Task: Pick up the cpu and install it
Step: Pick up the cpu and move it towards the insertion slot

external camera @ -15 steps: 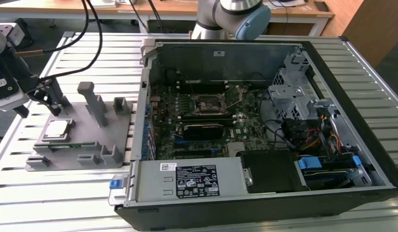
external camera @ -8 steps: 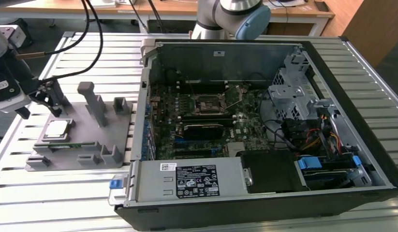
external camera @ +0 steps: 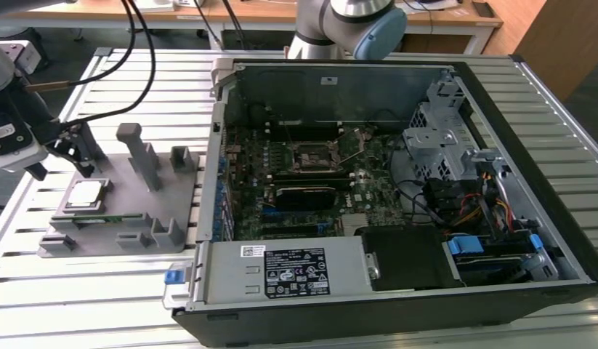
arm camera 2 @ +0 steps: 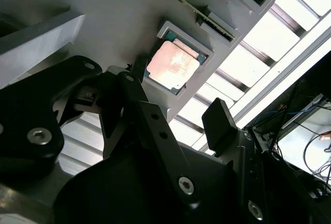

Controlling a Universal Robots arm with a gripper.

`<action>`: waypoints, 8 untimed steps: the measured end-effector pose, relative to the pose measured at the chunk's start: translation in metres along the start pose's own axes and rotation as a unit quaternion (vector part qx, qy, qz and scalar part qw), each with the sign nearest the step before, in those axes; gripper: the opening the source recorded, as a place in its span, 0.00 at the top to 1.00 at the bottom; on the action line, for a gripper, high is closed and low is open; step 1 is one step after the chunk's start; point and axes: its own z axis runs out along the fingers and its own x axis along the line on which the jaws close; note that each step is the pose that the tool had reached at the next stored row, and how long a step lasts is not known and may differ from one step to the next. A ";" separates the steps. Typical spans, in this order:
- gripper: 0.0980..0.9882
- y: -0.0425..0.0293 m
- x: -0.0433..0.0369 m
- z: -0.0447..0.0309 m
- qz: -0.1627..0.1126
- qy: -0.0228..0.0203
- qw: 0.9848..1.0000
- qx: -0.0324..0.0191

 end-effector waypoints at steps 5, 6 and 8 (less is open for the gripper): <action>0.32 -0.0002 0.0001 0.0045 0.000 0.000 1.000 0.000; 0.32 -0.0002 0.0000 0.0053 0.000 0.000 1.000 0.000; 0.32 -0.0003 0.0001 0.0072 0.000 0.000 1.000 0.000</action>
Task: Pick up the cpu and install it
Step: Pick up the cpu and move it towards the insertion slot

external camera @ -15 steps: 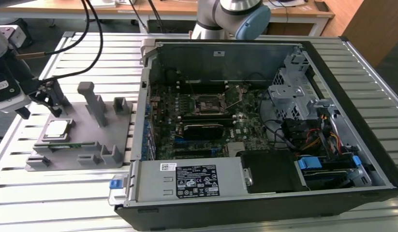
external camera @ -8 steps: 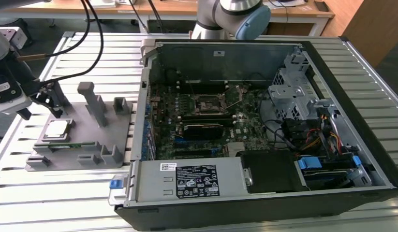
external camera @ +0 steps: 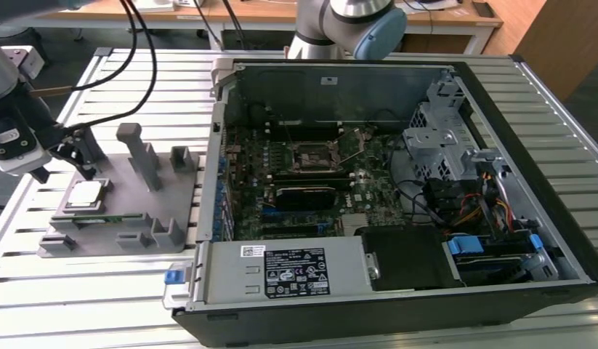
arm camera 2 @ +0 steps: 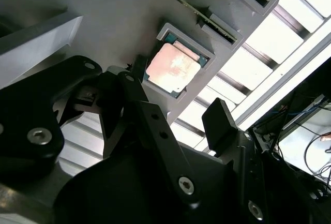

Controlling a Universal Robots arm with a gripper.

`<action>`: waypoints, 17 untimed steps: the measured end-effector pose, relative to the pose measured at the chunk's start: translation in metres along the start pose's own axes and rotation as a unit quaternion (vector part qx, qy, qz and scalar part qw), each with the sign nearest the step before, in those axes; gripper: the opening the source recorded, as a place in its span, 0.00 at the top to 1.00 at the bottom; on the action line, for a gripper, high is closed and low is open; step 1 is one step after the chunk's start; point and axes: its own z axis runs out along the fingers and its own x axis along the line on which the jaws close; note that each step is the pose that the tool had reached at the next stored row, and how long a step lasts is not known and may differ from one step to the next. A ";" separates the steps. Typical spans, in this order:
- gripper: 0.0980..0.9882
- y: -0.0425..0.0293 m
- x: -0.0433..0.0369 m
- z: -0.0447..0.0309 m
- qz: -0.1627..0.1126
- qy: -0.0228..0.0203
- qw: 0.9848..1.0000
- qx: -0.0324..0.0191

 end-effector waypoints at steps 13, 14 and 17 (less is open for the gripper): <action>0.32 -0.0005 0.0001 0.0118 0.002 0.000 1.000 0.000; 0.32 -0.0004 0.0001 0.0128 0.003 0.000 1.000 0.000; 0.31 0.0002 0.0001 0.0160 0.004 0.000 1.000 0.000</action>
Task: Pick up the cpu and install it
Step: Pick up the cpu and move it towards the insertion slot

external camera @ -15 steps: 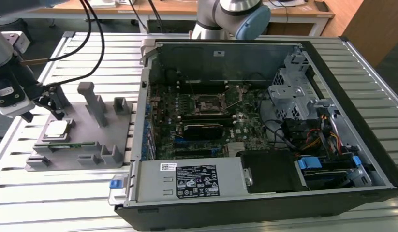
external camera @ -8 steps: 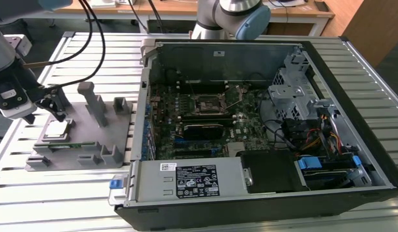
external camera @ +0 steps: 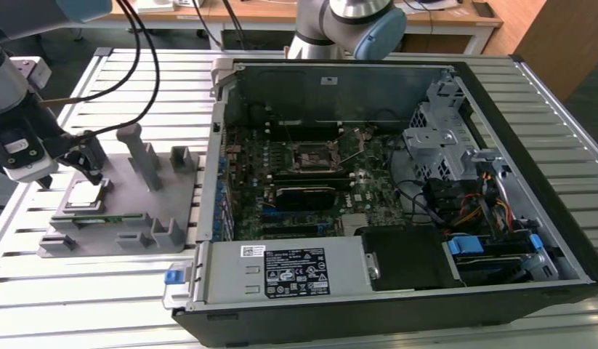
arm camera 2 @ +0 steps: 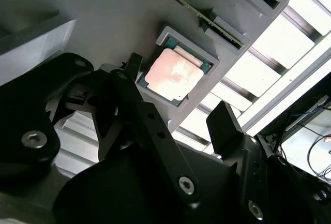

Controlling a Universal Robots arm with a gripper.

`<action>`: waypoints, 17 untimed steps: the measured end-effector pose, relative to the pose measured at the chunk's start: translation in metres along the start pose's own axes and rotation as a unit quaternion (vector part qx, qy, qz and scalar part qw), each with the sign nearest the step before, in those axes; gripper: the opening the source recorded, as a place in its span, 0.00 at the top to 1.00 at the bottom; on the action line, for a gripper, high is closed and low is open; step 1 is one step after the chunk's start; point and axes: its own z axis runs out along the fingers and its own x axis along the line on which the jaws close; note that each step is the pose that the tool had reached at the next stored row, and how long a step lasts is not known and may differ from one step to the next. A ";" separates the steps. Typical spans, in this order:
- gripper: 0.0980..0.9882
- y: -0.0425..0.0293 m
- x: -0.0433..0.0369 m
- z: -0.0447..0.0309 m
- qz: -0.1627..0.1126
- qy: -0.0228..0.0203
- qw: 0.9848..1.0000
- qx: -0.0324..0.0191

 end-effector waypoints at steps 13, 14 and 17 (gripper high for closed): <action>0.24 0.0014 0.0000 0.0130 0.007 0.000 1.000 0.000; 0.24 0.0014 0.0000 0.0140 0.007 0.000 1.000 0.000; 0.24 0.0012 0.0000 0.0172 0.008 0.000 1.000 0.000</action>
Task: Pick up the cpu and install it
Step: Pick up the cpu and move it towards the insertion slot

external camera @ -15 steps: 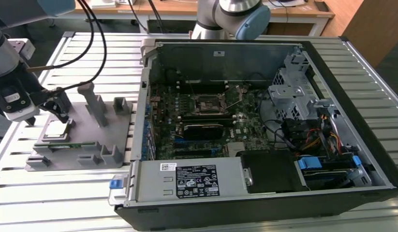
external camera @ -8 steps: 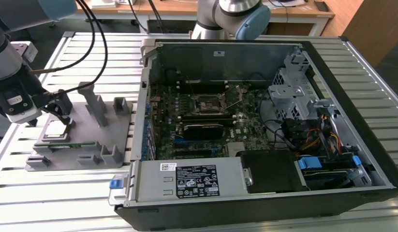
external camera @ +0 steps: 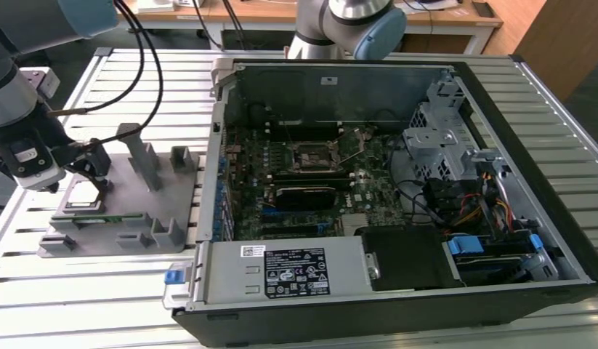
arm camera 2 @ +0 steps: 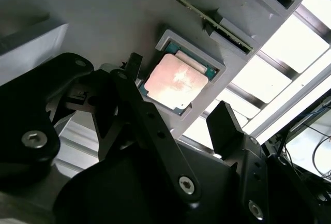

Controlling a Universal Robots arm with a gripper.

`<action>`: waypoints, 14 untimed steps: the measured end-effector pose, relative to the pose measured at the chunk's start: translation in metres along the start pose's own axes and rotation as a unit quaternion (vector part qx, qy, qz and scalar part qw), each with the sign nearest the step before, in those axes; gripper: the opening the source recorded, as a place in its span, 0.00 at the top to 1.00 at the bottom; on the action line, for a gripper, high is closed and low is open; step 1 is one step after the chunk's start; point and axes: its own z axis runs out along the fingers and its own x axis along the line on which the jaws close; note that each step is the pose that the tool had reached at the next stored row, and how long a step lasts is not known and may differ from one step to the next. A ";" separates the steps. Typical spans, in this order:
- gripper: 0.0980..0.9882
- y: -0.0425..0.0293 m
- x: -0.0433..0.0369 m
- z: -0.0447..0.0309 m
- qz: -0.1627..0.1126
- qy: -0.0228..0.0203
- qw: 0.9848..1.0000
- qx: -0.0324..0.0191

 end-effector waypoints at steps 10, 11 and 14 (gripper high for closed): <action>0.24 -0.0004 0.0002 0.0104 0.002 0.000 1.000 0.000; 0.24 -0.0004 0.0002 0.0112 0.002 0.000 1.000 0.000; 0.24 0.0009 0.0002 0.0128 0.003 0.000 1.000 0.000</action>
